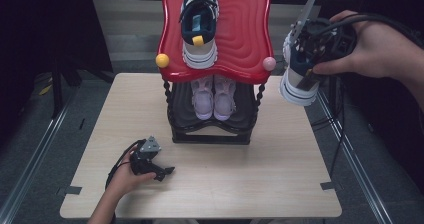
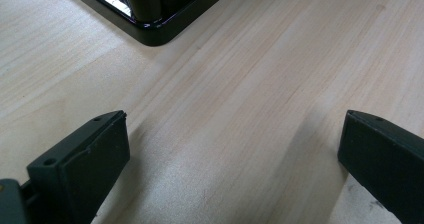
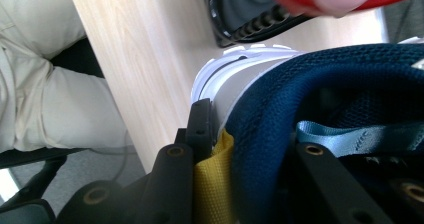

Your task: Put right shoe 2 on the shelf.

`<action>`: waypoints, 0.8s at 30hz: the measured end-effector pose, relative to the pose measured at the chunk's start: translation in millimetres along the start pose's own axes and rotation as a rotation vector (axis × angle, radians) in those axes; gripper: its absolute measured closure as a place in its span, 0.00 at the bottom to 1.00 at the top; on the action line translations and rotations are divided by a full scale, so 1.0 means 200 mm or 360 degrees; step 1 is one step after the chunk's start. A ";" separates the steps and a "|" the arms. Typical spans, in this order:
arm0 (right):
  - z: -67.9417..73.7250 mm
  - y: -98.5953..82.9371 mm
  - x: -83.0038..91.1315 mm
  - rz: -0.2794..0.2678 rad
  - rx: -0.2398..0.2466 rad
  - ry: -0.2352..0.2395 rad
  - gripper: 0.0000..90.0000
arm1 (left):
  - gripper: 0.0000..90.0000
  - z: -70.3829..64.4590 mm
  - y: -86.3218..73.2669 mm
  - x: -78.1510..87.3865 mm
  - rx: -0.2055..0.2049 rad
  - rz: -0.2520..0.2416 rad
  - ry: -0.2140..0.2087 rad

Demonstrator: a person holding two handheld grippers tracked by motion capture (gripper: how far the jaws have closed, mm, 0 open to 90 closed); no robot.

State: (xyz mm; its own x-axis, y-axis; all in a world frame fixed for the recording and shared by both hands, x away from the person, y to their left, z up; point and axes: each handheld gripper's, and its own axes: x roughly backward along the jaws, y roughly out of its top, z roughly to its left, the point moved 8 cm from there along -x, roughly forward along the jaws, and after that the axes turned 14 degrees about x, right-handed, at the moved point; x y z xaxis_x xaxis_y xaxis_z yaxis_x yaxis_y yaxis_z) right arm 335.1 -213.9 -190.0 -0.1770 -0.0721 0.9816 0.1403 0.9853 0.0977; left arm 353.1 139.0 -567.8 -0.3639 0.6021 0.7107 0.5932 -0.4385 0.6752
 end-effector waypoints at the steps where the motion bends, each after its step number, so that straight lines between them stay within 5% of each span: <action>1: -0.01 0.01 0.02 0.0000 0.0002 -0.0015 0.79 | 0.00 0.00 0.00 0.00 -0.0001 0.0001 0.0001; 11: -0.09 0.17 0.14 0.0006 0.0058 -0.0142 0.80 | 0.00 0.00 0.00 0.00 0.0001 0.0005 0.0003; 24: -0.18 0.32 0.12 0.0022 0.0136 -0.0207 0.80 | 0.00 0.00 0.00 0.00 -0.0003 -0.0001 0.0001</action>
State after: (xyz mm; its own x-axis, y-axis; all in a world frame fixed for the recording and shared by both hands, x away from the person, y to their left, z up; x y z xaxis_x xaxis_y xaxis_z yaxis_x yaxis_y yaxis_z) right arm 374.7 -157.6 -154.3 -0.3014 -0.0435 0.9525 0.0612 0.9960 0.0648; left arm 353.2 139.0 -567.7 -0.3647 0.6020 0.7104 0.5916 -0.4393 0.6760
